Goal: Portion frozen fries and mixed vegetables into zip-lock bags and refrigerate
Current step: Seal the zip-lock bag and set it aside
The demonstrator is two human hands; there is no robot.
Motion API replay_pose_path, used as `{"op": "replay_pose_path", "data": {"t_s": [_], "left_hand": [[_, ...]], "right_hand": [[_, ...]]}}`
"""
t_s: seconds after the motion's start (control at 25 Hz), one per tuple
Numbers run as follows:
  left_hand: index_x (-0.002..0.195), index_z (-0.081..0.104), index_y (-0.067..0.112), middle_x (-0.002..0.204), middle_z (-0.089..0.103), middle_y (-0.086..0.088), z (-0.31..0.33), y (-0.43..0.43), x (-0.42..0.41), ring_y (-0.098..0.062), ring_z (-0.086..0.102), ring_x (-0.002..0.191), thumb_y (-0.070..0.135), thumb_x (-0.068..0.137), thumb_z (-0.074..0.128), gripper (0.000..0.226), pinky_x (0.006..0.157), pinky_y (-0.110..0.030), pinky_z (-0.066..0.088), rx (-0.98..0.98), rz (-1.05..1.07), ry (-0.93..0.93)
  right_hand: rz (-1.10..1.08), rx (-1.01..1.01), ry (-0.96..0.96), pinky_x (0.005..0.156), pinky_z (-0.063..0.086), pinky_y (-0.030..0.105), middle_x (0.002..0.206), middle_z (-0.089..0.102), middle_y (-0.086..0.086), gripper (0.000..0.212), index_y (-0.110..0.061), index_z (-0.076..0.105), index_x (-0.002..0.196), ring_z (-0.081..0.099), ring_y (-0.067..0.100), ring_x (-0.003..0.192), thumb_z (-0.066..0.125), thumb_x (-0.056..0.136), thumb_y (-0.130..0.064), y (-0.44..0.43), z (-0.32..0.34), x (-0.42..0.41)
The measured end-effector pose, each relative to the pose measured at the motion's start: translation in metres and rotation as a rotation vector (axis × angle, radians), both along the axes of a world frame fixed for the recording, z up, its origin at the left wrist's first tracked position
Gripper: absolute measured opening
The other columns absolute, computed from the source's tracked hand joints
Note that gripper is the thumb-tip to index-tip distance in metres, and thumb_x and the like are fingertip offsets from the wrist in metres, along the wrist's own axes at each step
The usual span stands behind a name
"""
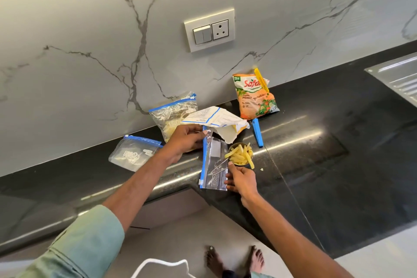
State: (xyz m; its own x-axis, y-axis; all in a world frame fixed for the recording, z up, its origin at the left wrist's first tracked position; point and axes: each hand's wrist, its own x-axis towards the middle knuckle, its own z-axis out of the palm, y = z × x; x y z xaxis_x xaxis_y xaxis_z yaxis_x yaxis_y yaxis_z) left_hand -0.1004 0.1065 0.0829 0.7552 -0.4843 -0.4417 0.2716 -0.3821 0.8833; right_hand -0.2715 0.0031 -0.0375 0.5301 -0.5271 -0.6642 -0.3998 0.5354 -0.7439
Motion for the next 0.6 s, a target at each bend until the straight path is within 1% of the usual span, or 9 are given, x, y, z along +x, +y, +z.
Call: {"op": "replay_pose_path", "data": {"t_s": [0.04,0.12,0.2,0.28,0.36,0.4,0.48,0.52,0.6], "left_hand": [[0.102,0.07,0.005,0.09,0.076,-0.009,-0.005,0.002,-0.005,-0.011,0.074,0.072,0.004,0.094,0.071,0.008,0.064,-0.023,0.06,-0.018,0.013,0.022],[0.105,0.069,0.001,0.093,0.075,-0.012,-0.014,0.008,-0.012,-0.013,0.074,0.07,0.006,0.095,0.07,0.011,0.063,-0.024,0.061,-0.004,0.025,0.038],[0.105,0.069,0.0,0.09,0.075,-0.015,-0.02,0.012,-0.016,-0.014,0.073,0.067,0.012,0.096,0.071,0.015,0.06,-0.024,0.06,0.054,0.016,0.008],[0.103,0.07,0.002,0.085,0.075,-0.012,-0.021,0.013,-0.02,-0.015,0.072,0.065,0.017,0.097,0.07,0.016,0.058,-0.024,0.06,0.057,0.025,-0.03],[0.102,0.069,0.006,0.086,0.076,-0.012,-0.021,0.013,-0.024,-0.019,0.074,0.069,0.014,0.096,0.07,0.01,0.063,-0.029,0.063,-0.021,0.055,-0.011],[0.104,0.068,0.006,0.088,0.077,-0.013,-0.021,0.012,-0.027,-0.022,0.075,0.073,0.009,0.094,0.072,0.011,0.069,-0.032,0.064,-0.06,0.06,0.008],[0.109,0.068,0.007,0.092,0.078,-0.015,-0.024,0.011,-0.034,-0.023,0.075,0.08,0.002,0.088,0.077,0.023,0.077,-0.036,0.064,-0.077,0.051,0.015],[0.11,0.068,0.006,0.093,0.077,-0.014,-0.027,0.011,-0.038,-0.022,0.075,0.082,0.001,0.086,0.079,0.027,0.078,-0.035,0.064,-0.075,0.04,0.004],[0.11,0.068,0.003,0.093,0.076,-0.014,-0.034,0.009,-0.048,-0.018,0.074,0.081,0.003,0.086,0.08,0.027,0.071,-0.03,0.063,-0.075,0.018,-0.035]], "right_hand": [[-0.007,0.026,0.005,0.064,0.061,0.03,0.087,0.073,0.009,0.031,-0.008,0.072,0.102,0.069,0.019,0.072,0.069,0.1,-0.039,0.001,0.002,0.002],[-0.012,0.093,0.007,0.062,0.061,0.03,0.09,0.073,0.009,0.033,-0.008,0.071,0.103,0.068,0.019,0.073,0.071,0.098,-0.04,0.003,0.007,0.006],[-0.003,0.099,0.007,0.06,0.06,0.028,0.091,0.073,0.01,0.031,-0.006,0.071,0.104,0.066,0.018,0.071,0.072,0.099,-0.036,0.004,0.008,0.009],[0.008,0.076,0.015,0.063,0.062,0.029,0.088,0.073,0.011,0.027,-0.003,0.07,0.103,0.065,0.016,0.067,0.071,0.1,-0.029,0.005,0.007,0.013],[0.006,0.079,0.019,0.062,0.061,0.029,0.086,0.074,0.011,0.019,-0.002,0.069,0.1,0.067,0.017,0.066,0.066,0.103,-0.021,0.005,0.011,0.014],[0.004,0.086,0.016,0.056,0.059,0.028,0.084,0.073,0.011,0.015,-0.003,0.068,0.098,0.067,0.018,0.065,0.062,0.104,-0.015,0.005,0.013,0.015],[0.0,0.092,0.004,0.044,0.049,0.024,0.079,0.071,0.01,0.016,-0.004,0.065,0.094,0.066,0.02,0.062,0.052,0.102,-0.003,0.006,0.019,0.015],[-0.002,0.08,0.004,0.043,0.046,0.024,0.077,0.07,0.009,0.018,-0.005,0.064,0.093,0.065,0.02,0.062,0.048,0.1,0.001,0.005,0.02,0.014],[0.008,0.037,0.017,0.048,0.049,0.026,0.081,0.071,0.008,0.022,-0.005,0.064,0.095,0.068,0.02,0.065,0.044,0.099,0.001,0.003,0.022,0.011]]}}
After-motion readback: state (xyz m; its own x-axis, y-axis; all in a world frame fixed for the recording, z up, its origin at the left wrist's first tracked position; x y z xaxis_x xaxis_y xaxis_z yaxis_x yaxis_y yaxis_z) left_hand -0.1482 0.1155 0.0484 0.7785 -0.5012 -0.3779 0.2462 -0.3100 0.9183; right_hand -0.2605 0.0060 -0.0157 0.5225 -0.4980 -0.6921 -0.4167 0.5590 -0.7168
